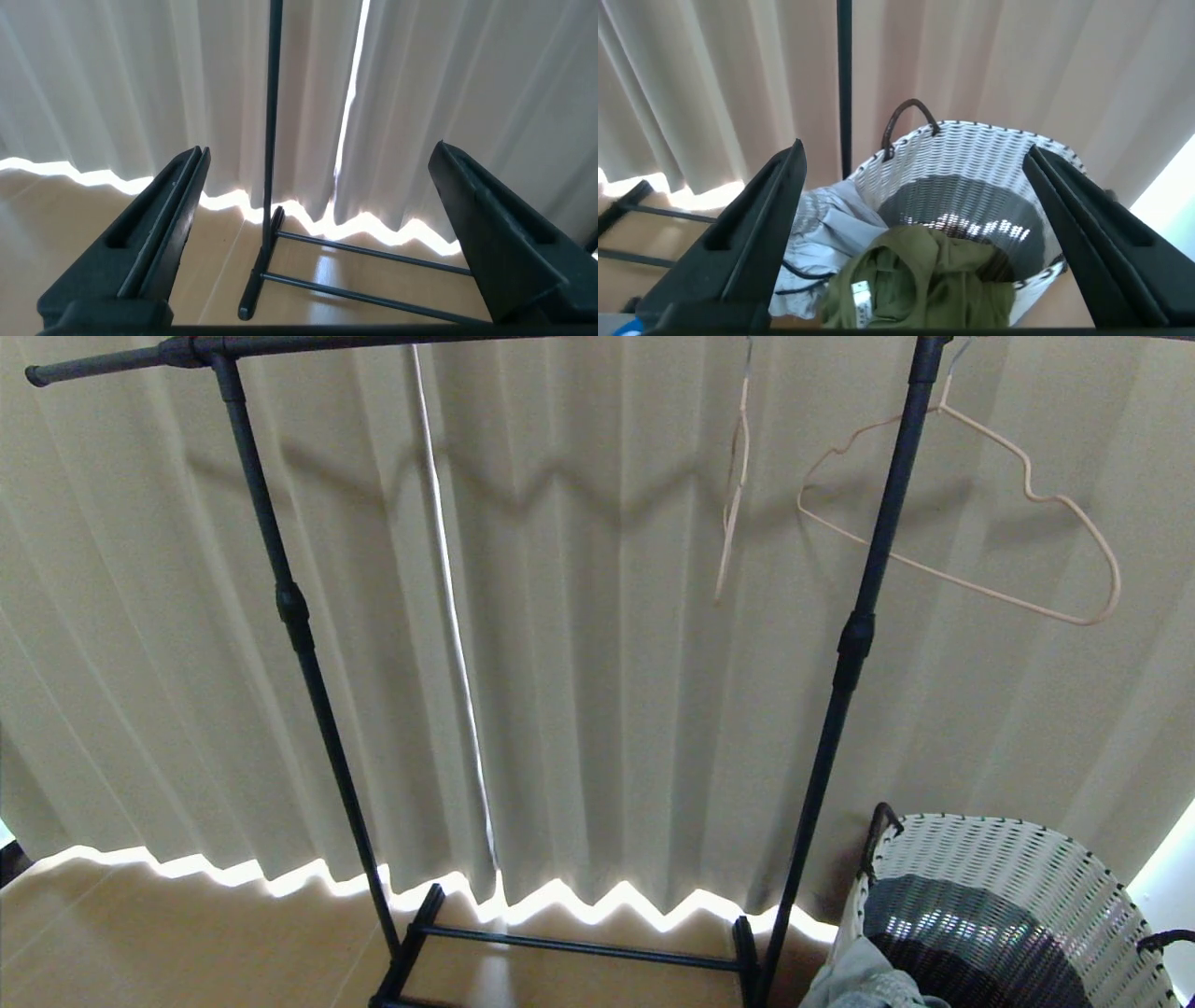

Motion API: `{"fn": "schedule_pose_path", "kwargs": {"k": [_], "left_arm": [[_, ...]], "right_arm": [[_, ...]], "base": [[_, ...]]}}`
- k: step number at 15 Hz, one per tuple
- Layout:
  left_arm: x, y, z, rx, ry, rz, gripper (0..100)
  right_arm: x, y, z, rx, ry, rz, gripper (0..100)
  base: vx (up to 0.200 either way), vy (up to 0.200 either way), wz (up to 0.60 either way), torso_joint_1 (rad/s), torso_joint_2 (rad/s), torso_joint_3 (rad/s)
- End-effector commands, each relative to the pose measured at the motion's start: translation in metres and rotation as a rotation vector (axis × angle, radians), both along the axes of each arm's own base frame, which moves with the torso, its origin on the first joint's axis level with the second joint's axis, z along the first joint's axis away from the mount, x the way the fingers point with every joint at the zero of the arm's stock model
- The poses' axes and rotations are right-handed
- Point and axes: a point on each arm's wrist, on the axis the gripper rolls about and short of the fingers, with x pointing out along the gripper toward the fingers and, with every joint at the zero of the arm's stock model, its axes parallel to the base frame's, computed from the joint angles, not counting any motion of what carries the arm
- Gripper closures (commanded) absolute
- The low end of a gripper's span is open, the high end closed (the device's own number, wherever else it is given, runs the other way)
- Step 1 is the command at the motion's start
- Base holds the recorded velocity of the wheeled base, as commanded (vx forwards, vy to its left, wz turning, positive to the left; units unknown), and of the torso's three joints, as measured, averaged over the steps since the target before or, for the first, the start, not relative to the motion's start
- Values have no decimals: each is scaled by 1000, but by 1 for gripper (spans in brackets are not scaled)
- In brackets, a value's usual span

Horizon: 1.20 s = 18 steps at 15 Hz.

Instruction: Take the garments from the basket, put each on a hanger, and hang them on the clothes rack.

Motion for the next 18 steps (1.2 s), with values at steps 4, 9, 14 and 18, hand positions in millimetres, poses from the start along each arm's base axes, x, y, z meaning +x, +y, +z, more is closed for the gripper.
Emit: {"fn": "schedule_pose_path", "kwargs": {"k": [4,9,14,18], "left_arm": [[0,0,0,-7,-1,1,0],[0,0,0,-7,-3,1,0],[0,0,0,-8,-1,1,0],[0,0,0,-8,-3,1,0]], "right_arm": [[-2,0,6,-33,-14,-3,0],[17,0,70,-262,140,29,0],[100,-7,59,-467,697,60,0],[117,-9,39,-515,876,134,0]], "base": [[0,0,0,0,0,0],[0,0,0,0,0,0],[0,0,0,0,0,0],[0,0,0,0,0,0]]}}
